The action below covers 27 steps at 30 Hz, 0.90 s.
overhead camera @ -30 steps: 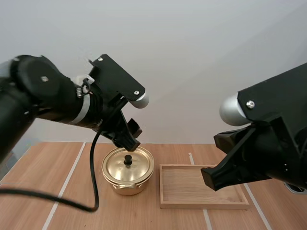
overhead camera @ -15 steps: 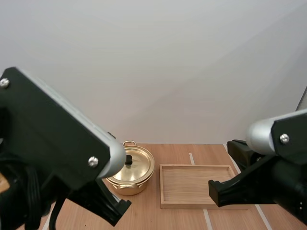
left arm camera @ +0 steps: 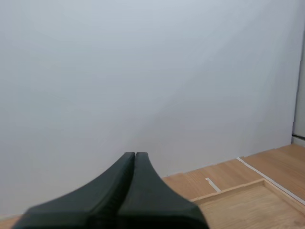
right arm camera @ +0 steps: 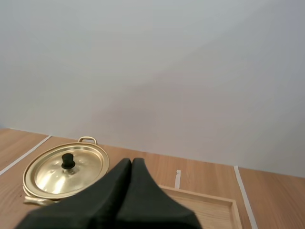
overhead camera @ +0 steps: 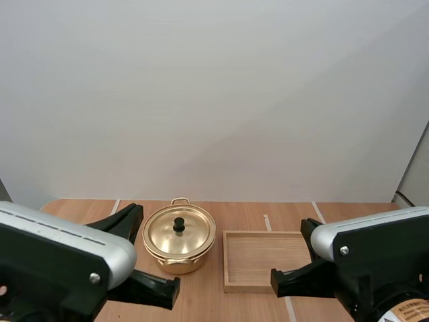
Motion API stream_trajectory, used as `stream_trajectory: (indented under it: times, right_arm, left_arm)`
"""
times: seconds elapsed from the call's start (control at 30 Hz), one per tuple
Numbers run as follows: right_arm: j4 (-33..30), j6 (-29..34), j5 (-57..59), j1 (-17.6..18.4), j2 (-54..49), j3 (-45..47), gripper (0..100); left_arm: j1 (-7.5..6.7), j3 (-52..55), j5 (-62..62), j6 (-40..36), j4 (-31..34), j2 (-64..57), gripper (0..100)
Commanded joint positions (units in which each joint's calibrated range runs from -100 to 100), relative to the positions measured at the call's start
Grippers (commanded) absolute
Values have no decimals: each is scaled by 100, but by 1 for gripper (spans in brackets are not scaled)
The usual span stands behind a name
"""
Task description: Open the lid, put the grape in the pot, and close it
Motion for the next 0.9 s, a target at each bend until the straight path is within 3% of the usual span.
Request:
stream_trajectory:
  times: [0.0, 0.13, 0.37, 0.53, 0.6, 0.77, 0.87]
  right_arm:
    - [-455, 46, -603, -20, -44, 413, 0]
    - [-959, 46, -1949, -20, -44, 1132, 0]
    - [-956, 46, -3925, -20, -44, 2532, 0]
    - [-856, 46, -4004, -183, -44, 2896, 0]
    - [-540, 92, -3718, -292, -44, 2896, 0]
    - [201, 92, -3503, -551, -44, 2896, 0]
    - [284, 92, -2675, -588, -44, 2896, 0]
  left_arm:
    - [34, 624, -1320, -130, 300, -31, 0]
    - [34, 1305, -2083, -130, 463, -31, 0]
    - [34, 2005, -2388, -133, 697, -31, 0]
    - [41, 2845, -2578, -182, 697, -31, 0]
    - [107, 3068, -2999, -316, 697, -31, 0]
    - [246, 3068, -2661, -1492, 745, -31, 0]
    - [246, 3068, -2425, -1587, 1069, -31, 0]
